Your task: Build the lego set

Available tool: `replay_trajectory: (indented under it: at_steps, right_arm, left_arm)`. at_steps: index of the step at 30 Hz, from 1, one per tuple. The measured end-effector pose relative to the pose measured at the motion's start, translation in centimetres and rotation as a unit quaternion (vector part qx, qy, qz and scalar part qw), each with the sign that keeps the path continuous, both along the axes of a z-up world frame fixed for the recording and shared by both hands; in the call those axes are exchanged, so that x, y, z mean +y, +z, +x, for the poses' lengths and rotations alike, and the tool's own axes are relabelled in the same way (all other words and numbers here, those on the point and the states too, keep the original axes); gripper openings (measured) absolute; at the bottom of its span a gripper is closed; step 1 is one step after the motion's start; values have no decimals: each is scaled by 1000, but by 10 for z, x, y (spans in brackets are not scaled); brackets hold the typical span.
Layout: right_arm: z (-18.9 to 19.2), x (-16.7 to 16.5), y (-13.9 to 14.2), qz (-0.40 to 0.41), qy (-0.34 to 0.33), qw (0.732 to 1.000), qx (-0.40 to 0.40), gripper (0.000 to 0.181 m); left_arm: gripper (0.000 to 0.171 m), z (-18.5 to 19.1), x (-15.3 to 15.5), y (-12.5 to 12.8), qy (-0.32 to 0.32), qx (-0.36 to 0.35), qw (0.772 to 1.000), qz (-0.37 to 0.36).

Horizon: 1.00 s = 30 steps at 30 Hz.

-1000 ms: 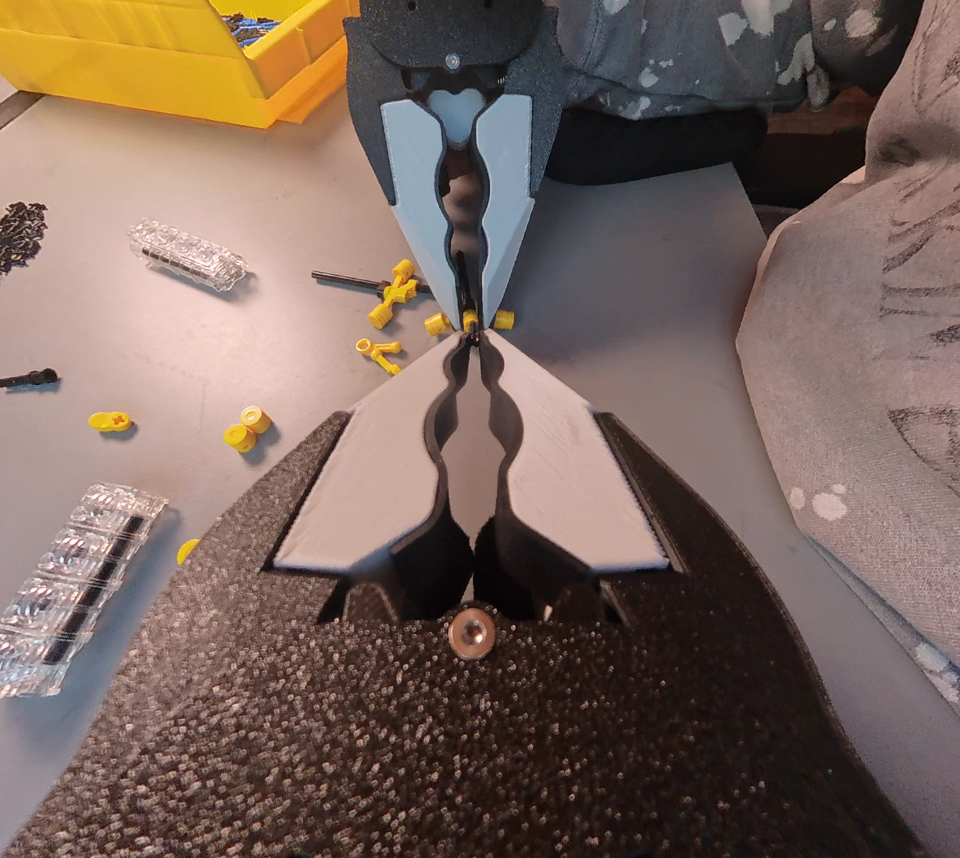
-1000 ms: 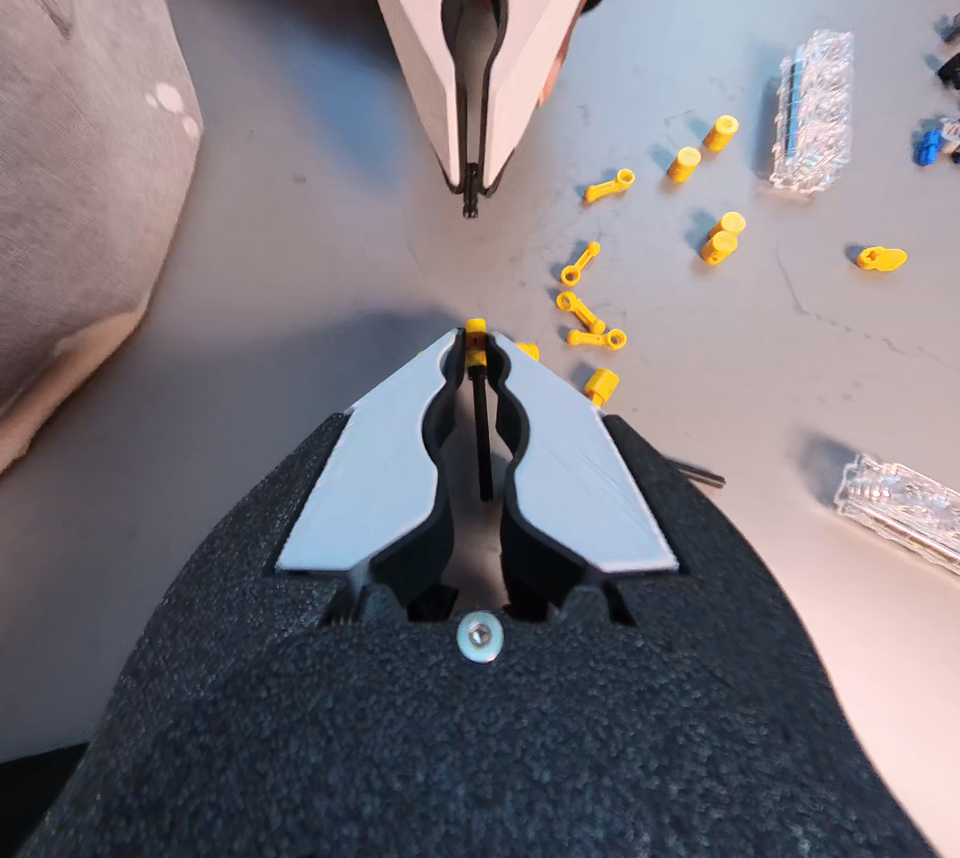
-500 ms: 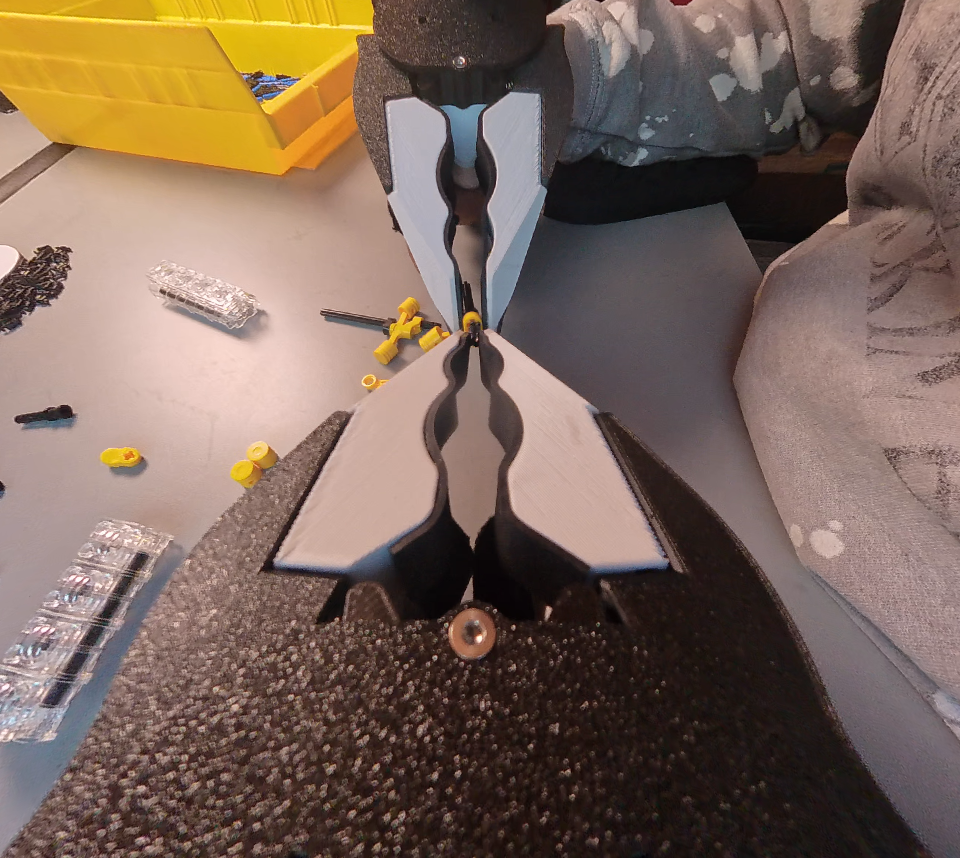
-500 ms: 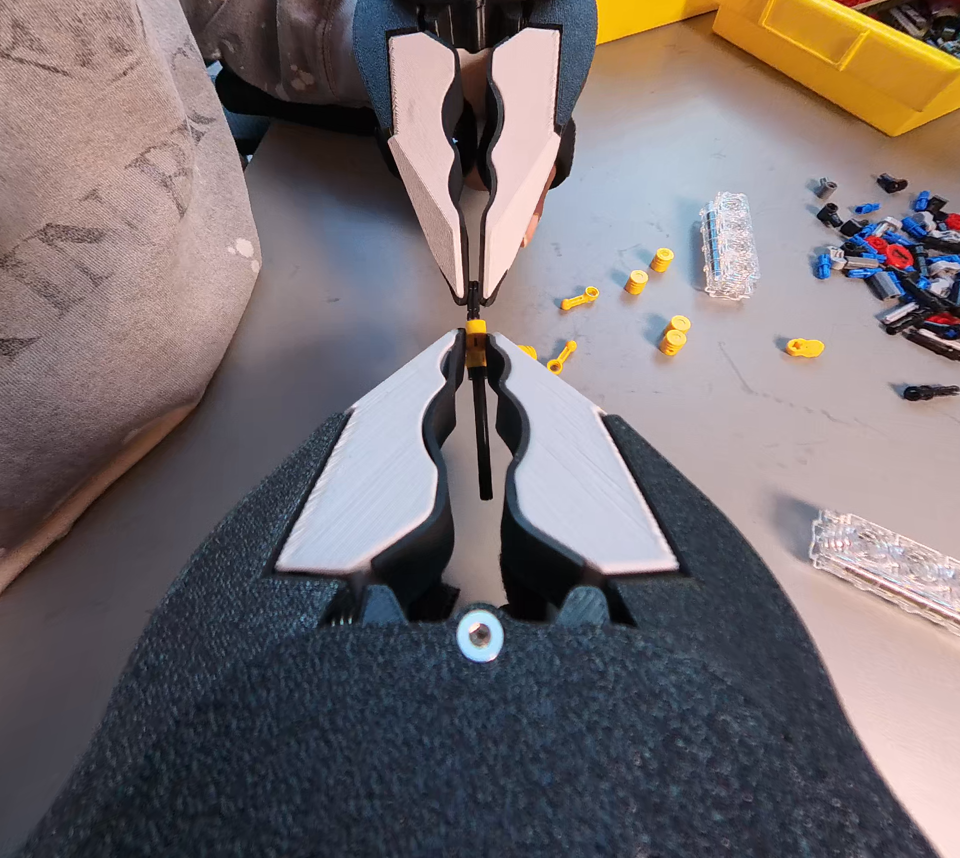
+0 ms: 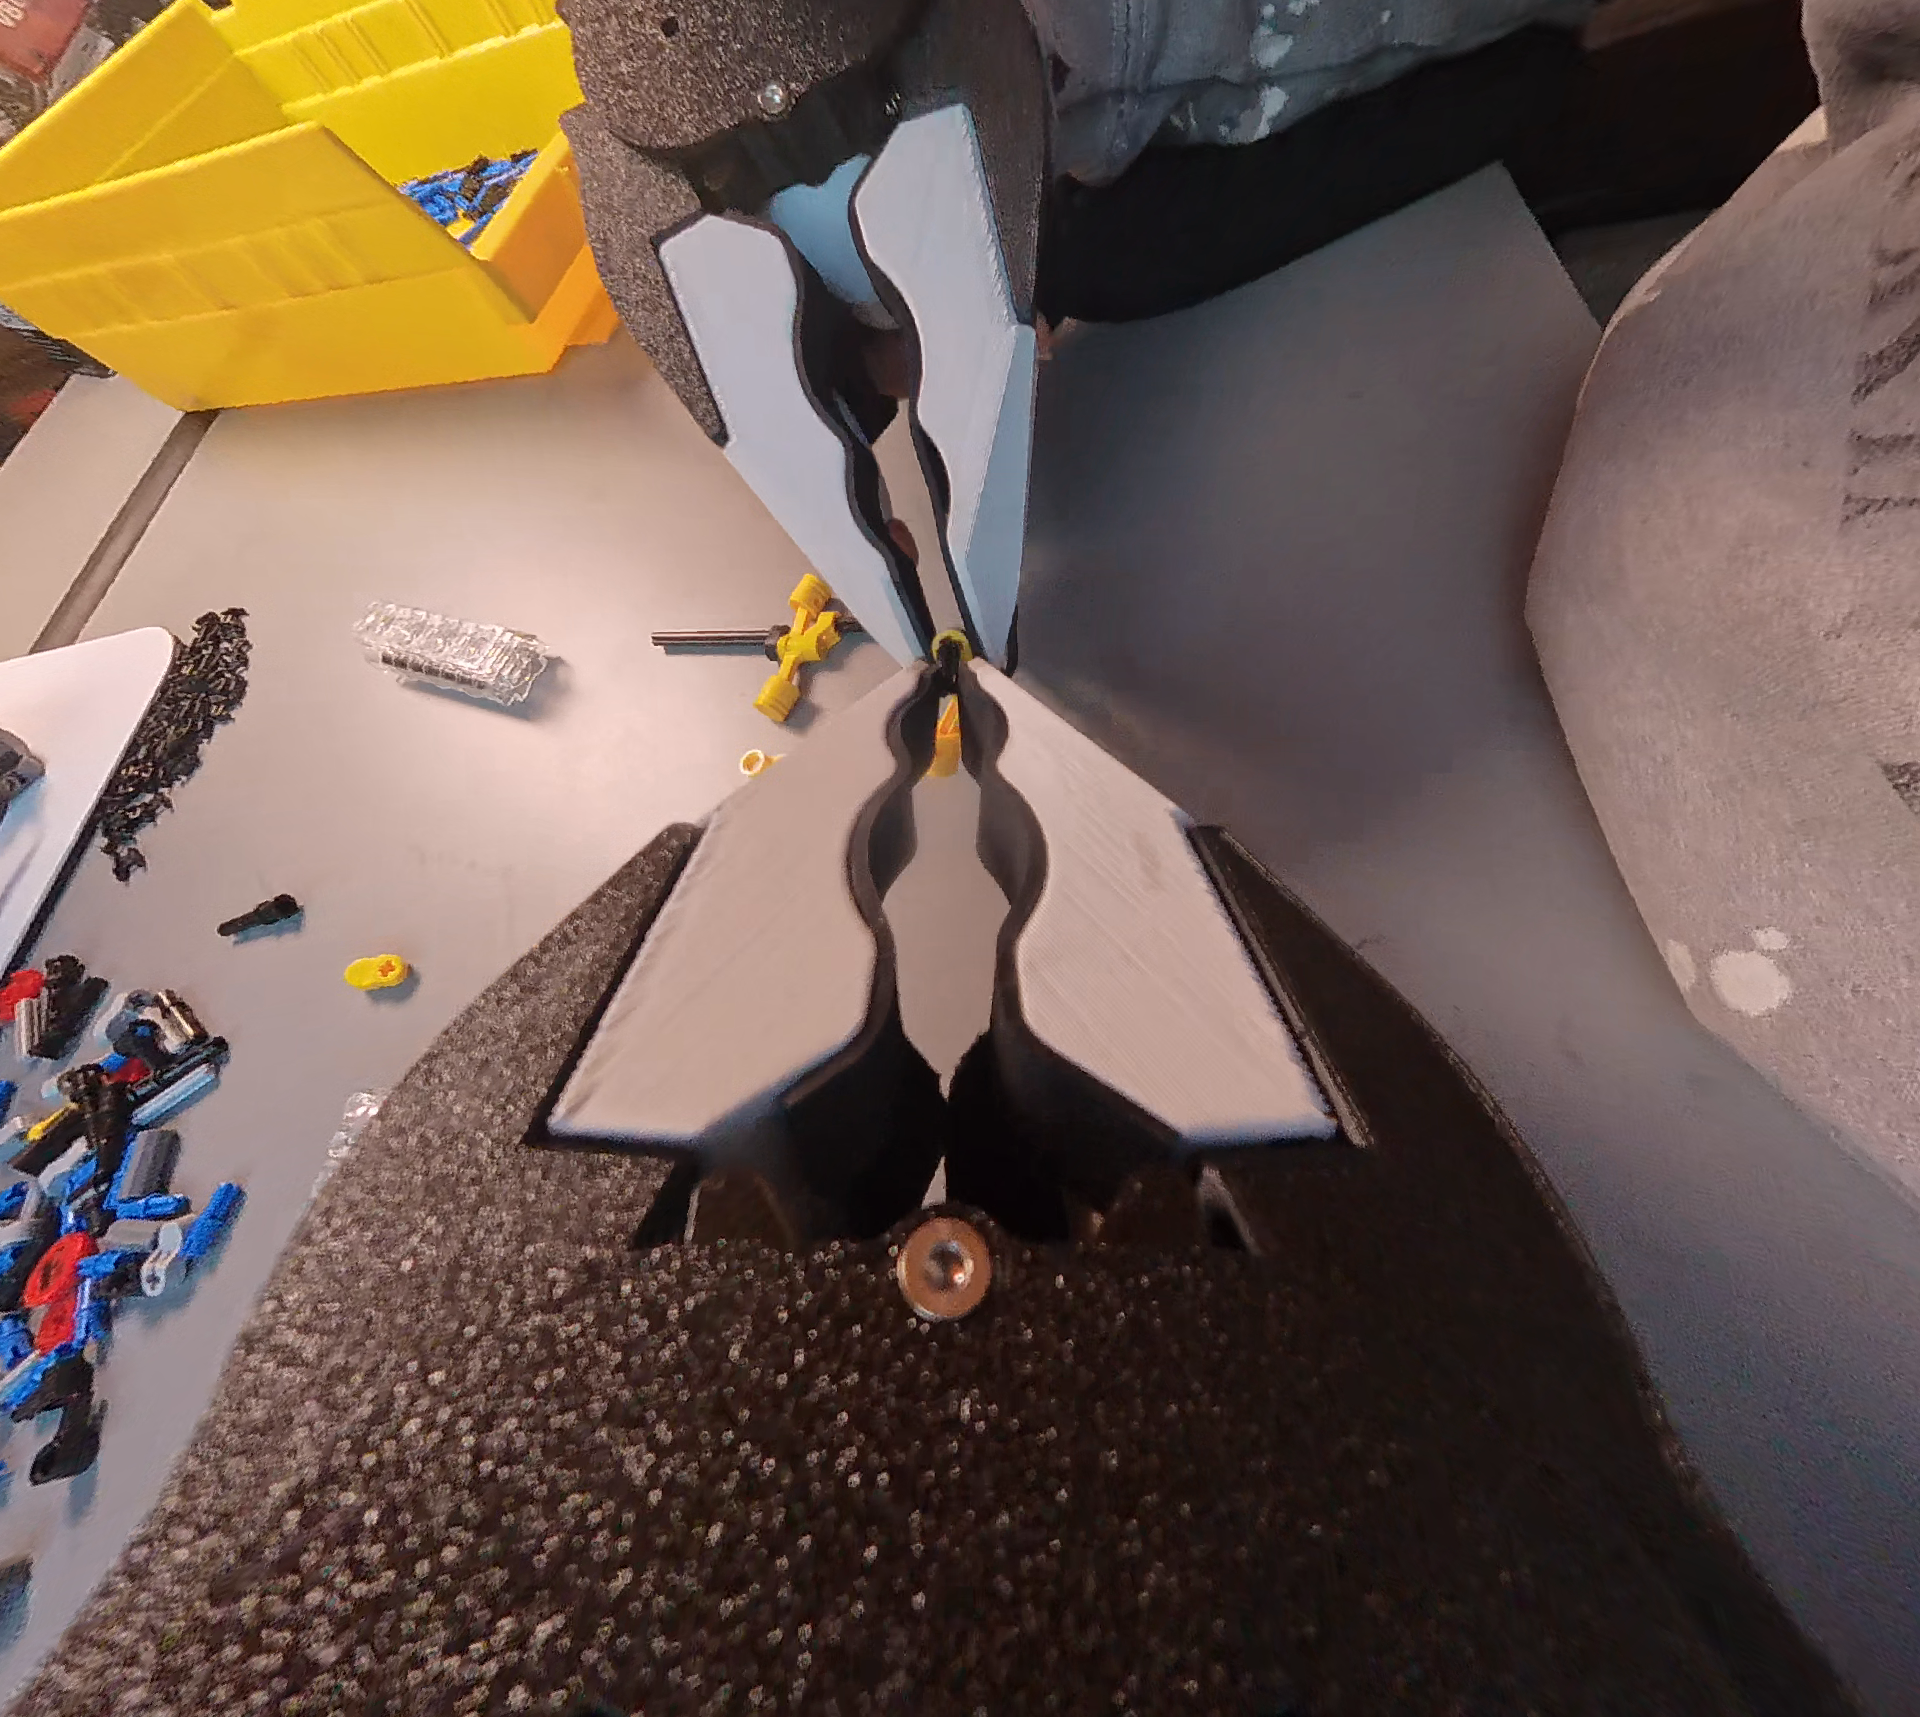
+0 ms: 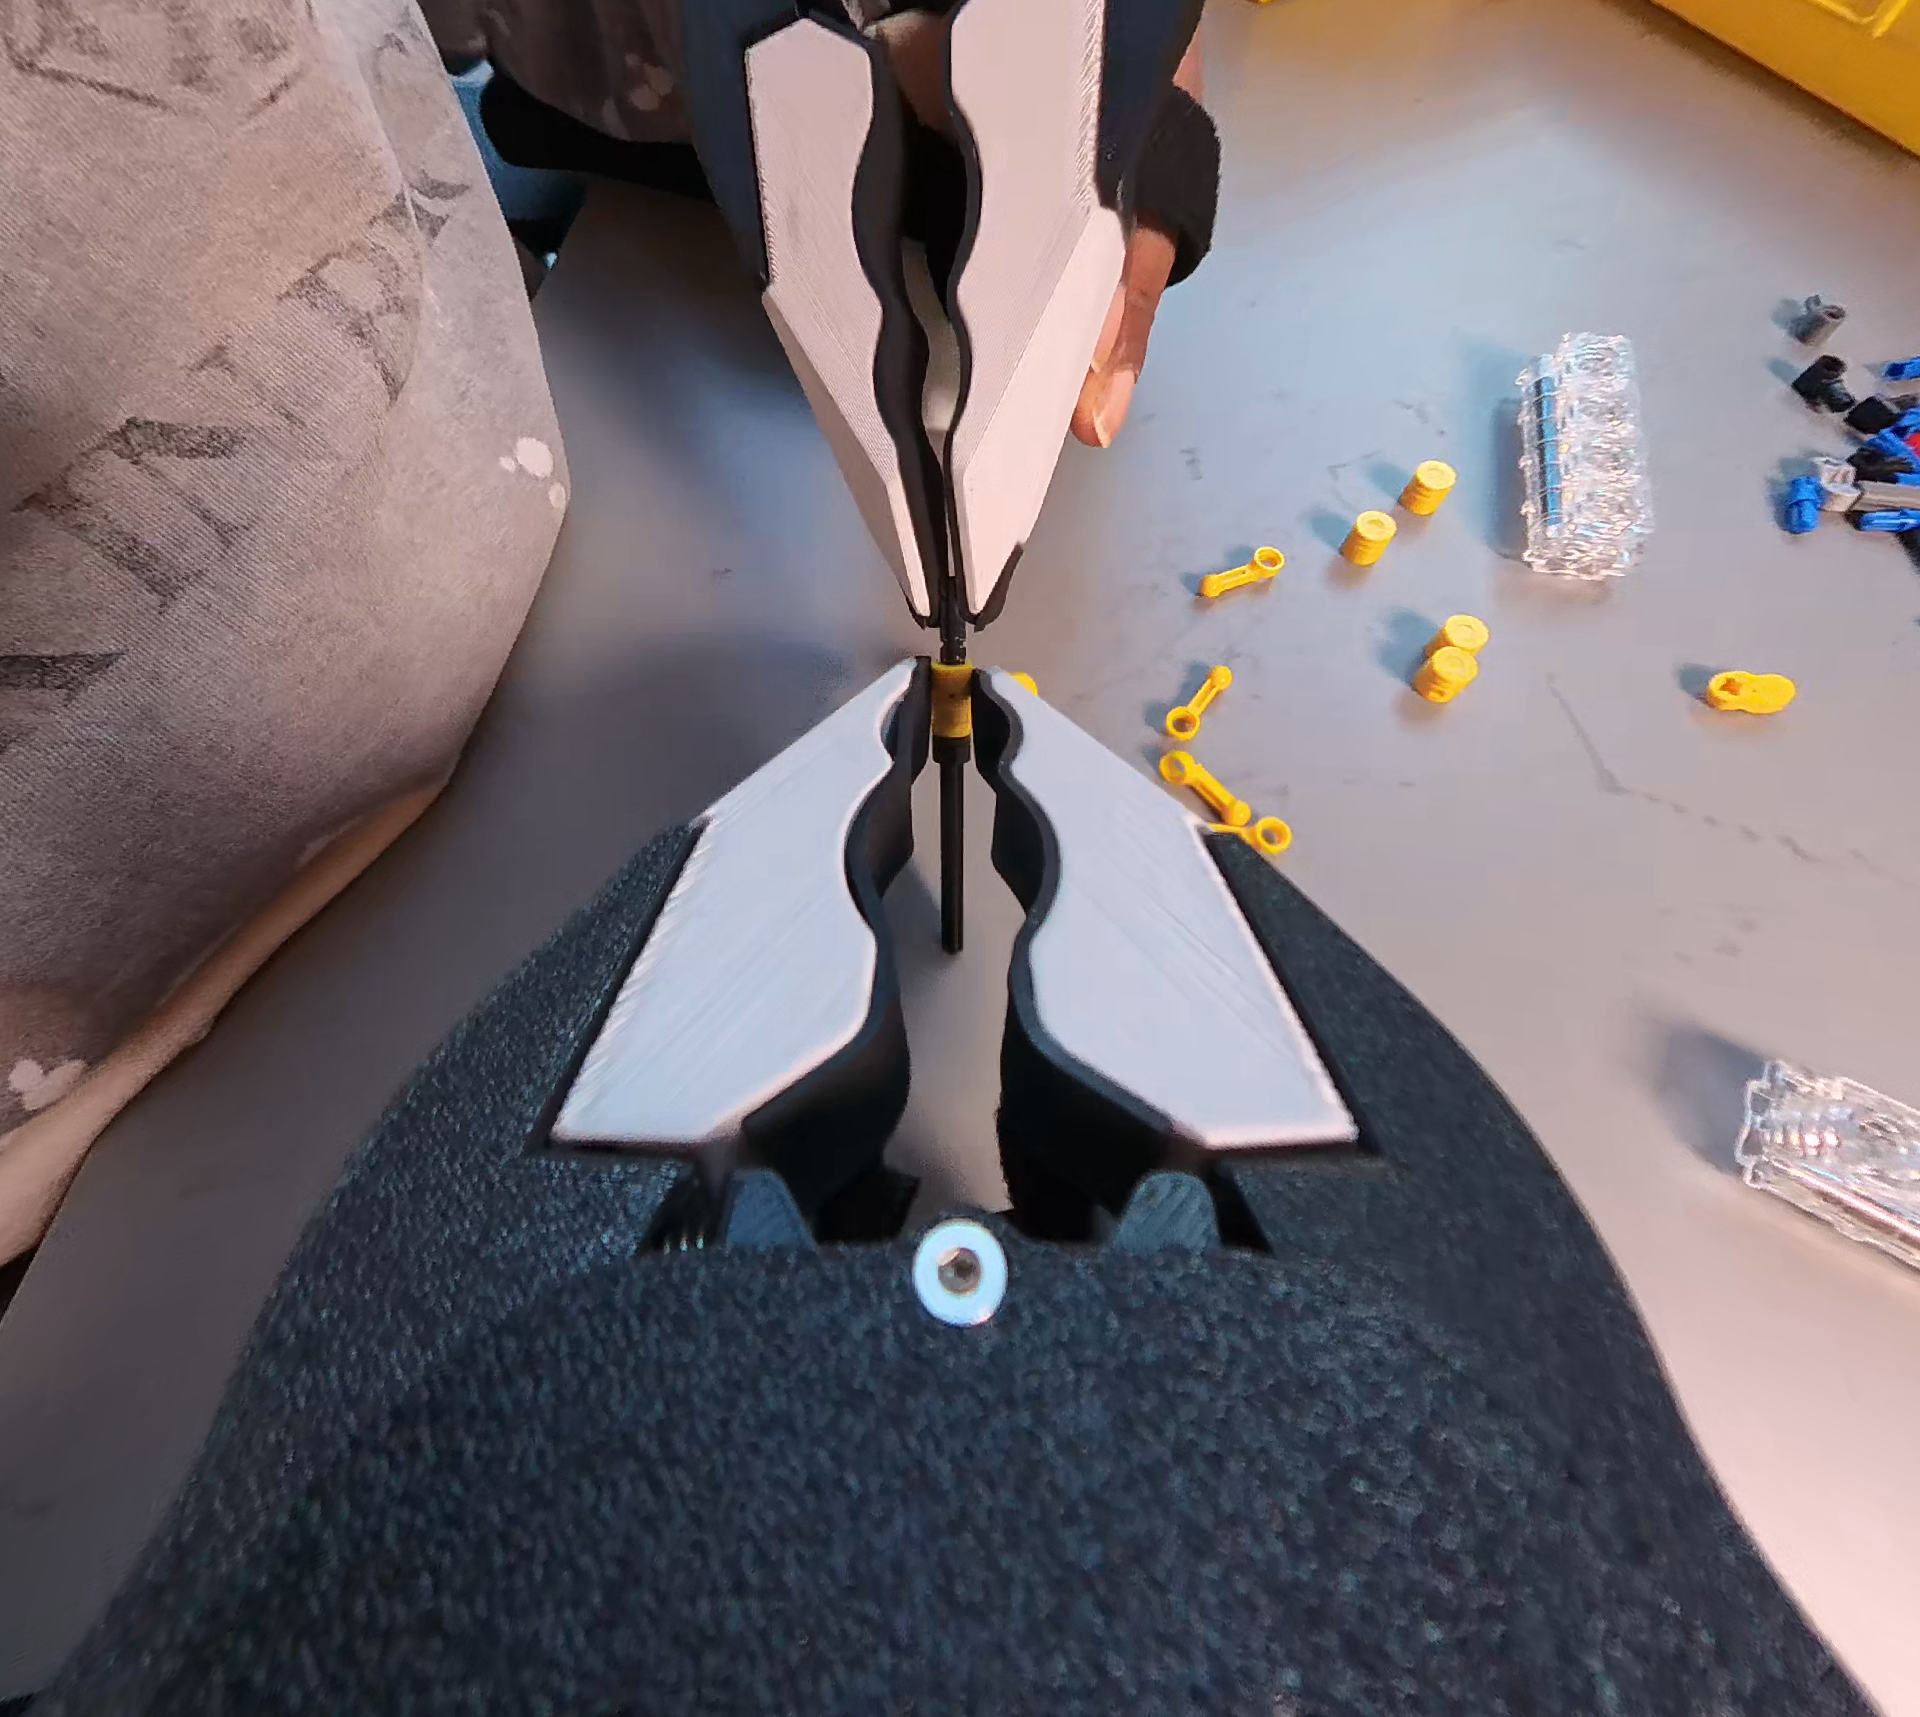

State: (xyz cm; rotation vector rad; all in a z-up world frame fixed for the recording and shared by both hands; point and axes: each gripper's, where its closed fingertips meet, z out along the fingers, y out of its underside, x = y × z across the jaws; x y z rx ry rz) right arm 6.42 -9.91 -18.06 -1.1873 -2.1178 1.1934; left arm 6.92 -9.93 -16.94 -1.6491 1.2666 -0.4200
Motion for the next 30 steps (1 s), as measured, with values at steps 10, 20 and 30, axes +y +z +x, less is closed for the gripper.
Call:
replay_trajectory:
  at_steps: [10, 20, 30]
  right_arm:
    - [-1, -8, -20, 58, 20, 997, -45, 6]
    - [1, -7, -22, 48, 14, 998, -48, 6]
    - [3, -7, -27, 53, 12, 997, -55, 4]
  left_arm:
    - [3, -2, -11, -19, -25, 56, 998, -27]
    - [3, 1, -9, -22, -19, 41, 999, -21]
    - [3, 3, -9, -28, -19, 39, 999, -14]
